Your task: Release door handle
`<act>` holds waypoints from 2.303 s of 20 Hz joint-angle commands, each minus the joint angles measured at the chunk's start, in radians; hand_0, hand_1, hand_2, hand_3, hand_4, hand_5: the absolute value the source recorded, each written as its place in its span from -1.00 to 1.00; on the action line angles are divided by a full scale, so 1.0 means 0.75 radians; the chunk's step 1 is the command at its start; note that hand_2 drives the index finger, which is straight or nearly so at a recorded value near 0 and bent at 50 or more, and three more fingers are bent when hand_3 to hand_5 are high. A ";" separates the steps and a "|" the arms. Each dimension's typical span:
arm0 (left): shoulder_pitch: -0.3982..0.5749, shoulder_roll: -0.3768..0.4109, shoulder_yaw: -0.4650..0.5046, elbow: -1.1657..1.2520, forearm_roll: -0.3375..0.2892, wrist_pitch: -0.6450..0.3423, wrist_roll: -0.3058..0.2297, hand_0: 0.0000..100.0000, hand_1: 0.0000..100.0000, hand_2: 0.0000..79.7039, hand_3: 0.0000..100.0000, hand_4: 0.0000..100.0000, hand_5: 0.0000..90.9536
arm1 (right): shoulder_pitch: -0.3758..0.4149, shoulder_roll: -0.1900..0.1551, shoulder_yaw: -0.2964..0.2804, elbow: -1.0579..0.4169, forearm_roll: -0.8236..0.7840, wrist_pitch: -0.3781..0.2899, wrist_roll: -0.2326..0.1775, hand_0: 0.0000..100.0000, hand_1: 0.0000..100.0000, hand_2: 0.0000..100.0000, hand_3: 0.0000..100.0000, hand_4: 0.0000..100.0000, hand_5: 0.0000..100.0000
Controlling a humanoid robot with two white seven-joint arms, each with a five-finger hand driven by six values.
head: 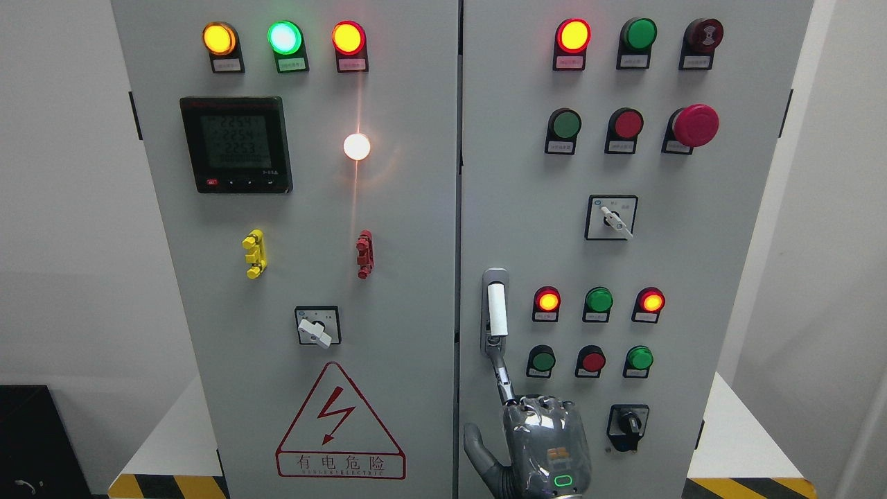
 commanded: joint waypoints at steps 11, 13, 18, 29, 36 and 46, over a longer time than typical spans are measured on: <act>0.012 0.000 0.000 -0.001 0.000 0.000 0.000 -0.76 0.11 -1.00 -1.00 -1.00 -1.00 | 0.000 0.001 0.004 -0.042 0.000 -0.004 -0.038 -0.07 -0.38 -0.90 1.00 1.00 1.00; 0.012 0.000 0.000 0.001 0.002 0.000 0.000 -0.76 0.11 -1.00 -1.00 -1.00 -1.00 | 0.000 0.001 0.004 -0.042 -0.002 -0.004 -0.050 -0.07 -0.38 -0.86 1.00 1.00 1.00; 0.012 0.000 0.000 -0.001 0.000 0.000 0.000 -0.76 0.11 -1.00 -1.00 -1.00 -1.00 | 0.002 0.001 0.004 -0.044 -0.002 -0.006 -0.067 -0.07 -0.37 -0.75 1.00 1.00 1.00; 0.012 0.002 0.000 -0.001 0.000 0.000 0.000 -0.76 0.11 -1.00 -1.00 -1.00 -1.00 | 0.000 -0.001 0.002 -0.071 -0.004 -0.006 -0.073 -0.08 -0.35 -0.58 1.00 0.99 1.00; 0.012 0.000 0.000 -0.001 0.000 0.000 0.000 -0.76 0.11 -1.00 -1.00 -1.00 -1.00 | 0.000 0.001 0.002 -0.091 -0.004 -0.008 -0.075 -0.08 -0.35 -0.50 1.00 0.98 1.00; 0.012 0.002 0.000 -0.001 0.000 0.000 0.000 -0.76 0.11 -1.00 -1.00 -1.00 -1.00 | -0.002 -0.001 0.000 -0.091 -0.006 -0.008 -0.077 -0.08 -0.34 -0.36 1.00 0.97 1.00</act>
